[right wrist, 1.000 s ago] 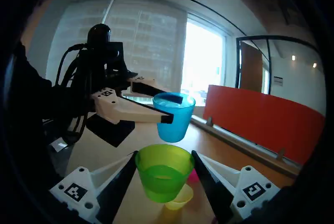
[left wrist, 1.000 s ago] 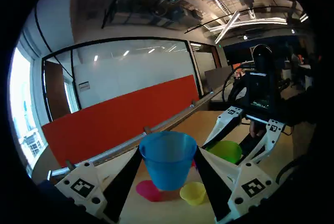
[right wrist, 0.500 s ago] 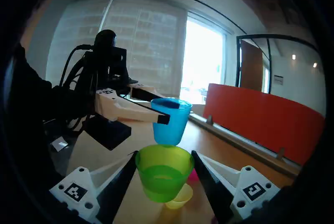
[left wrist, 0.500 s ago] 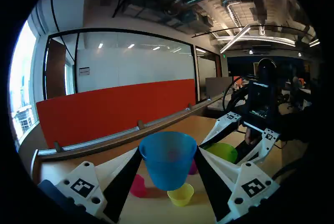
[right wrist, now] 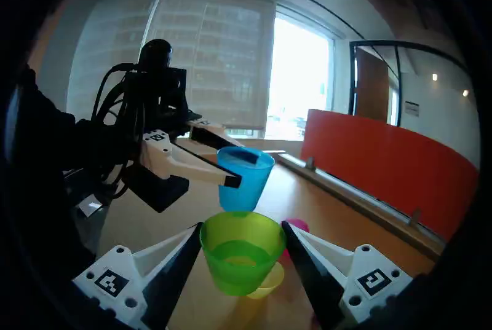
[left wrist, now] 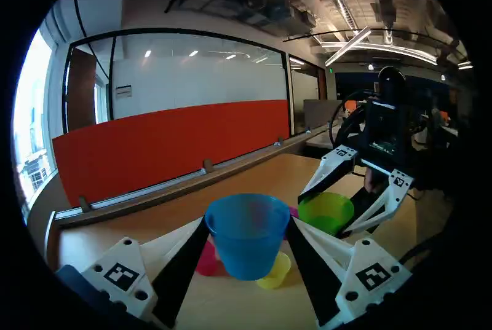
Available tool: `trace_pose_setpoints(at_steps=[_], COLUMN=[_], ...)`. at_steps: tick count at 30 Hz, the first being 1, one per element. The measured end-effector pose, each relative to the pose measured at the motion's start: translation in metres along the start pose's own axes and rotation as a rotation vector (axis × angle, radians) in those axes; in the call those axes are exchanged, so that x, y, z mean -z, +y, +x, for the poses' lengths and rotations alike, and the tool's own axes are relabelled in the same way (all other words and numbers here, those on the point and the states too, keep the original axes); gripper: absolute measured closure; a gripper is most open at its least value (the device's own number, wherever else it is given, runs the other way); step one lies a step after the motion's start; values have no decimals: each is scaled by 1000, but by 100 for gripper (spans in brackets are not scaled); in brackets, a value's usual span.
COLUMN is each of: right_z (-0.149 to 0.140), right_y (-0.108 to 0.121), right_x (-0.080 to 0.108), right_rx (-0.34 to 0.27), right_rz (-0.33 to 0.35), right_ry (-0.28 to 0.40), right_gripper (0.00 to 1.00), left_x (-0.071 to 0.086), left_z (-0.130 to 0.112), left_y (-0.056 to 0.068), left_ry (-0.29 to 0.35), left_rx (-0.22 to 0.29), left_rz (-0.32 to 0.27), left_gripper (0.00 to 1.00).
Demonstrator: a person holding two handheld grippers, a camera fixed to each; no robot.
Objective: Pour water
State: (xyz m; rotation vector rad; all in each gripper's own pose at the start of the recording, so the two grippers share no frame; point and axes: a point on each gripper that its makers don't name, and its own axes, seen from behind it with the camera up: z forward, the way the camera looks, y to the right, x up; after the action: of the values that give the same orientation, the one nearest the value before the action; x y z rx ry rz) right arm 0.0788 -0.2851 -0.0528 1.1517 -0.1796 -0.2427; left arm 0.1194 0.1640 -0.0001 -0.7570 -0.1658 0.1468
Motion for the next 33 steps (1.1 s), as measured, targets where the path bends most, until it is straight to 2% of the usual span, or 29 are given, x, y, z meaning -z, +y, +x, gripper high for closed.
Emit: trace_pose_setpoints(at_steps=[18, 33], right_z=[-43, -75], right_y=[10, 14], right_x=[3, 8], right_rx=[-39, -67], right_rz=[7, 5], right_ry=[-105, -164], right_gripper=[5, 5], left_x=[-10, -20], left_z=[-67, -117], left_y=[-8, -2], left_ry=[-141, -238], left_rx=[13, 8], left_rz=[-7, -25], left_gripper=[14, 14])
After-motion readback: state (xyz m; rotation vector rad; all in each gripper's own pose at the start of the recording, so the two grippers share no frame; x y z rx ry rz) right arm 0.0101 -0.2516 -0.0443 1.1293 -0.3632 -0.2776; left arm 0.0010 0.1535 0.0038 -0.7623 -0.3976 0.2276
